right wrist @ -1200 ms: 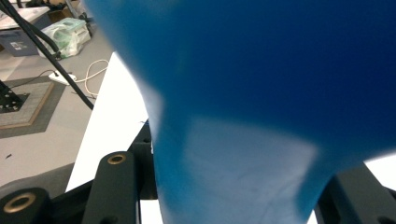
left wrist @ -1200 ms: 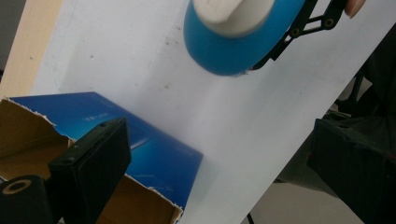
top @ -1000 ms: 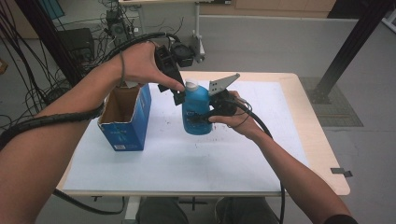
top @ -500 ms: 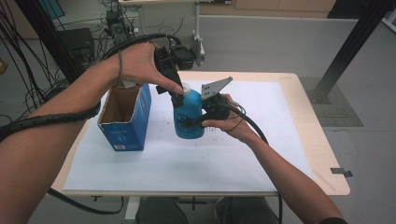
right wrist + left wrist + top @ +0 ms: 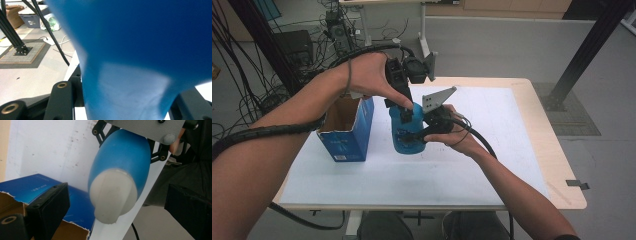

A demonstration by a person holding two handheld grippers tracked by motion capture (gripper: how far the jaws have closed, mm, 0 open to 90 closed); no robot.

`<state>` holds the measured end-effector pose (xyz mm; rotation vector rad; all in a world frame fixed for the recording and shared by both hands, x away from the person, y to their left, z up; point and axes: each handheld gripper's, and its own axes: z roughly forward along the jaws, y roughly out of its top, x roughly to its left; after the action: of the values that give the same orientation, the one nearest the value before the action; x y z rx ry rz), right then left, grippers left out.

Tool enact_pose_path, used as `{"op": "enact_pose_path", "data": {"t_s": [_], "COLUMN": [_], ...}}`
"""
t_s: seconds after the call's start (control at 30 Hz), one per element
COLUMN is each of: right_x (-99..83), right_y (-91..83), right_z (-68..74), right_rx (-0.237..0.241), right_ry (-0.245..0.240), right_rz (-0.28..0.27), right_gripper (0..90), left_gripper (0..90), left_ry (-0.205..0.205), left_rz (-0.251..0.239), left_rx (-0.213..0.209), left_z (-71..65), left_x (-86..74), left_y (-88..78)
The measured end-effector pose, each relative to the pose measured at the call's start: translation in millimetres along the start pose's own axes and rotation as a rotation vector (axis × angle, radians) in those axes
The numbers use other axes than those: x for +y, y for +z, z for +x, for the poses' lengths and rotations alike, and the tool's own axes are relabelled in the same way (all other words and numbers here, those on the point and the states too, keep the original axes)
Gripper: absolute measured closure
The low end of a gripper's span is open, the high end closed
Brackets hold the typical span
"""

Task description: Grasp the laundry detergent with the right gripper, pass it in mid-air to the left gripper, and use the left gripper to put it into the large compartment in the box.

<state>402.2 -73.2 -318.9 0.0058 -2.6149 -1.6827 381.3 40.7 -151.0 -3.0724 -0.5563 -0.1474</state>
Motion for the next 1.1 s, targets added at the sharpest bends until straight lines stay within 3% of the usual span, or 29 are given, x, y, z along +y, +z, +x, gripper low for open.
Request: {"op": "enact_pose_path", "data": {"t_s": [1.1], "right_x": [10.8], "right_y": [-1.2], "right_z": [10.3], "right_rx": [0.028], "right_ry": [-0.048], "right_rz": [-0.035], "right_gripper": [45.2], "left_gripper": [6.5], "left_ry": [0.027], "left_rz": [0.036], "left_rx": [-0.020], "left_z": [-4.4], "left_x": [0.2], "left_y": [13.9]}}
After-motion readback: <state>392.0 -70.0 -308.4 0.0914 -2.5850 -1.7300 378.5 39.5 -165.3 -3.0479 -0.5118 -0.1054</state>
